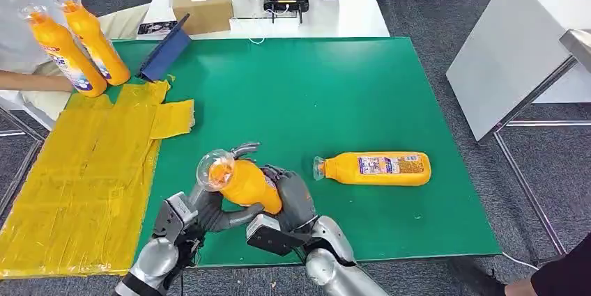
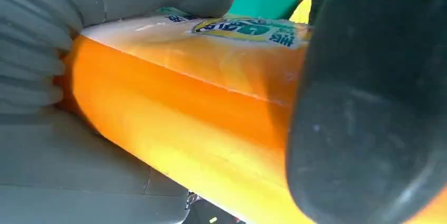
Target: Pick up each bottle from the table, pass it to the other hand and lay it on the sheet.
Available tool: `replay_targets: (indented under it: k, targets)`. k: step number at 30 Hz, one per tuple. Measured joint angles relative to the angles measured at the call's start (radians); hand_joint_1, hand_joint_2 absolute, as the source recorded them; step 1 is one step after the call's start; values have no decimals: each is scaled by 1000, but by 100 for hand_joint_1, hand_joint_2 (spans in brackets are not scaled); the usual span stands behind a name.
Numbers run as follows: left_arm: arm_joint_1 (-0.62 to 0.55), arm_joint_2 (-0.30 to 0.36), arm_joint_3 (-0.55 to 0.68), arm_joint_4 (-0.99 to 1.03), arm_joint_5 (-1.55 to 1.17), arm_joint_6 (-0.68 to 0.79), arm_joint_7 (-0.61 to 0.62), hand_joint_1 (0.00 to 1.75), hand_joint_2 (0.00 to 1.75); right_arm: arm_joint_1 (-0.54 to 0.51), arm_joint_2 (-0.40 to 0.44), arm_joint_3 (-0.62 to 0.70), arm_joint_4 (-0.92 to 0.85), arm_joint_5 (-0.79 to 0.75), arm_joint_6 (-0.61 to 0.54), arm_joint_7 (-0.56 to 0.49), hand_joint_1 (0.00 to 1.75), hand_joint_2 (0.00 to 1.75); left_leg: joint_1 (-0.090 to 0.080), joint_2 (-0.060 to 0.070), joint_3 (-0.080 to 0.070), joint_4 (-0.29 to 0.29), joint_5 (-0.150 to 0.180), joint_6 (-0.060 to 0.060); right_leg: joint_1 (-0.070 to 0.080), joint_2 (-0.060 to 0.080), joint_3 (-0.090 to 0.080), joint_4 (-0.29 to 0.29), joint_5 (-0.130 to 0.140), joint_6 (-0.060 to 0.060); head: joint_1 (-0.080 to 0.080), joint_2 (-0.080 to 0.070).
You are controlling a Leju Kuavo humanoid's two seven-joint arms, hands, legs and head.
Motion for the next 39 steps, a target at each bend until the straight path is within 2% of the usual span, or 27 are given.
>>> replay_targets:
  k: [10,18,19,20,23,24,25,30,32,36,39]
  targets:
    - [0,0,3,0,3,0,-3,175,175,1,2,0,0,0,0,-1,171,175,0,0,0,0,0,0,0,0,0,0,0,0,0,0]
    - [0,0,3,0,47,-9,-3,175,175,0,2,0,0,-1,2,-1,175,175,0,0,0,0,0,0,0,0,0,0,0,0,0,0]
    - [0,0,4,0,56,-14,-4,175,175,0,2,0,0,-1,2,-1,162,175,0,0,0,0,0,0,0,0,0,0,0,0,0,0]
    - [0,0,5,0,69,-18,-5,175,175,0,2,0,0,-1,2,-1,84,175,0,0,0,0,0,0,0,0,0,0,0,0,0,0]
    - [0,0,10,0,107,-36,-5,175,175,0,4,0,0,-1,-11,-1,84,175,0,0,0,0,0,0,0,0,0,0,0,0,0,0]
    - [0,0,12,-1,116,-39,-5,175,175,0,4,0,0,-1,-18,-1,17,175,0,0,0,0,0,0,0,0,0,0,0,0,0,0]
    - [0,0,13,-3,119,-40,-2,175,175,0,4,0,0,-2,-23,-2,0,175,0,0,0,0,0,0,0,0,0,0,0,0,0,0]
    - [-5,0,18,-17,115,-25,5,175,175,5,0,-7,-15,-6,-47,-3,0,175,0,0,0,0,0,0,0,0,0,0,0,0,0,0]
    - [-17,0,22,-32,69,29,6,175,175,12,-8,-27,-39,-18,-66,-3,0,175,0,-1,0,0,0,0,0,0,0,0,0,0,0,0]
    - [-73,11,67,-61,-228,292,66,175,175,73,-40,-121,-188,-18,-137,-8,0,175,0,-1,0,0,0,0,0,0,0,0,0,0,0,0]
    - [-117,24,100,-70,-432,401,145,175,175,126,-60,-194,-316,-5,-157,-11,0,175,0,-1,0,0,0,0,0,0,0,0,0,0,0,0]
